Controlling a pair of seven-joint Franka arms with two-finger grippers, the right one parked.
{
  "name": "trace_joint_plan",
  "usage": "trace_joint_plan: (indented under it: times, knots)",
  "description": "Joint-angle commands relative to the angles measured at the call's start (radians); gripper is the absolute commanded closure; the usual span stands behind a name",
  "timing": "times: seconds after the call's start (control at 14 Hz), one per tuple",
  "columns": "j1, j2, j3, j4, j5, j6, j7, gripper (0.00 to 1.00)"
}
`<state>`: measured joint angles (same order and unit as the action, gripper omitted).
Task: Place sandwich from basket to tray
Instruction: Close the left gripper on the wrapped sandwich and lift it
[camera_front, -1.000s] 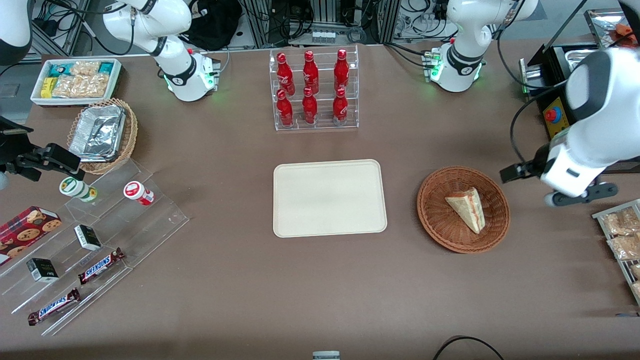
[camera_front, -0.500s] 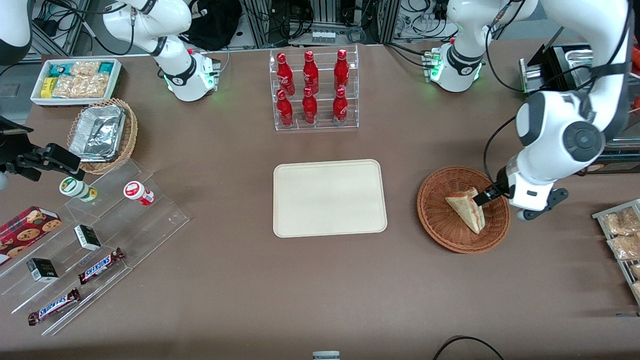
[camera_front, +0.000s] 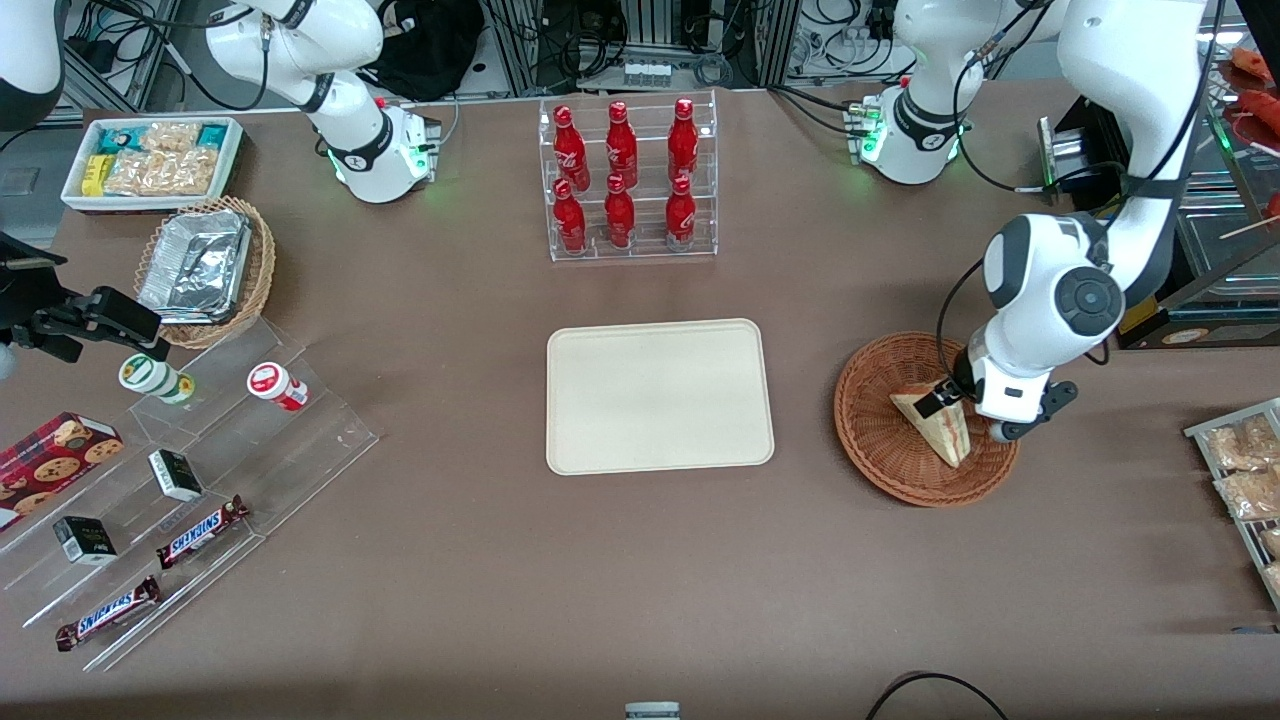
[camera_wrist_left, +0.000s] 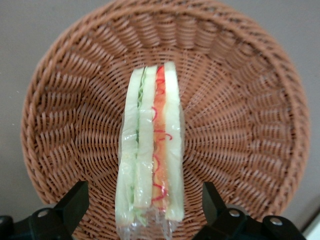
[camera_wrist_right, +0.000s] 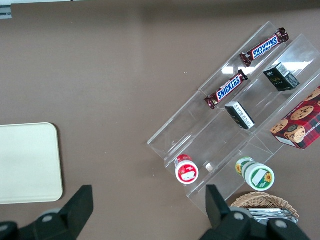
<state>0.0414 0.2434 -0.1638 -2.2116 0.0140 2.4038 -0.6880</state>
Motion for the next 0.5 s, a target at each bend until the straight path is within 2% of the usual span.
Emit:
trace_joint_plan:
  times: [0.0, 0.07, 0.21, 0.29, 0.43]
  knots:
    - [0.002, 0.011, -0.006, -0.007, 0.015, 0.026, -0.021, 0.00]
    - [0.002, 0.017, -0.006, -0.007, 0.015, 0.034, -0.021, 0.10]
    - [0.002, 0.024, -0.006, -0.004, 0.015, 0.034, -0.018, 0.78]
    - [0.002, 0.024, -0.006, 0.000, 0.015, 0.034, -0.015, 0.90]
    - [0.003, 0.014, -0.005, 0.016, 0.017, 0.021, -0.013, 0.91]
